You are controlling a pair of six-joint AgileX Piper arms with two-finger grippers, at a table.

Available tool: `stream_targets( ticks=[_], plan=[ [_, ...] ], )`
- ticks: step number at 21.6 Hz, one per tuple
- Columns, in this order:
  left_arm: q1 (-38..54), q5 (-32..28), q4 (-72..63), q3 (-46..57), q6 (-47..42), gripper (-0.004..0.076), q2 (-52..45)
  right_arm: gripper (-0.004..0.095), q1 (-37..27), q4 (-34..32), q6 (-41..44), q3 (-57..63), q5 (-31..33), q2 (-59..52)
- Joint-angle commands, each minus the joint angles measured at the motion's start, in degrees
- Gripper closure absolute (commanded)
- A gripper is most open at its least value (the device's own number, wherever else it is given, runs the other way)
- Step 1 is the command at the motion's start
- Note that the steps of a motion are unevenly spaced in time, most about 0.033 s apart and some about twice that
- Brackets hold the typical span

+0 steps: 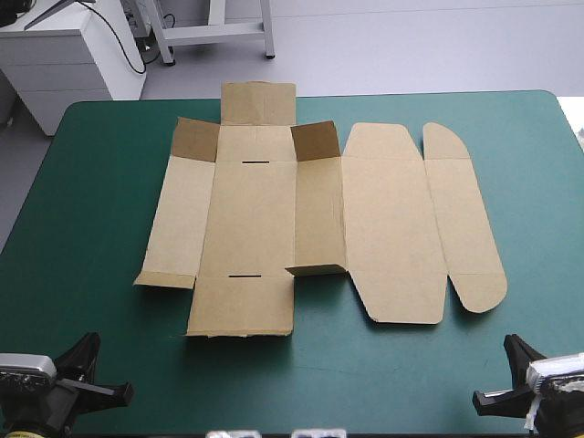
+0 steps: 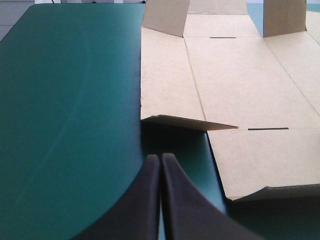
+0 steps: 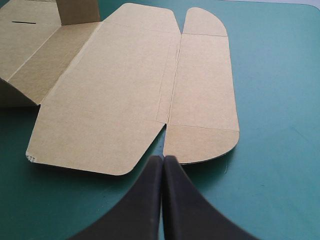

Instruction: Fold the box

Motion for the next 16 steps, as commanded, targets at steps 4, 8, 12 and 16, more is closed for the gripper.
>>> stream_targets(
  ticks=[4, 8, 12, 16],
  plan=[
    [0.0, -4.5, -0.3, -1.3, -0.4, 0.0732, 1.0, 0.0928, 0.0, 0.2, -0.1, -1.3, -4.5, -1.2],
    [0.0, -4.5, -0.3, -1.3, -0.4, 0.0732, 1.0, 0.0928, 0.0, 0.2, -0.1, -1.3, -4.5, -1.2],
    [0.0, -5.2, -0.2, -1.3, -1.0, 0.0732, 1.0, 0.0928, 0.0, 0.2, -0.1, -1.3, -4.5, -1.2],
    [0.0, -9.5, 0.1, -3.5, -5.5, 0.0732, 9.6, 0.0928, 0.0, 0.1, 0.1, -1.3, -4.5, -1.2]
  ],
)
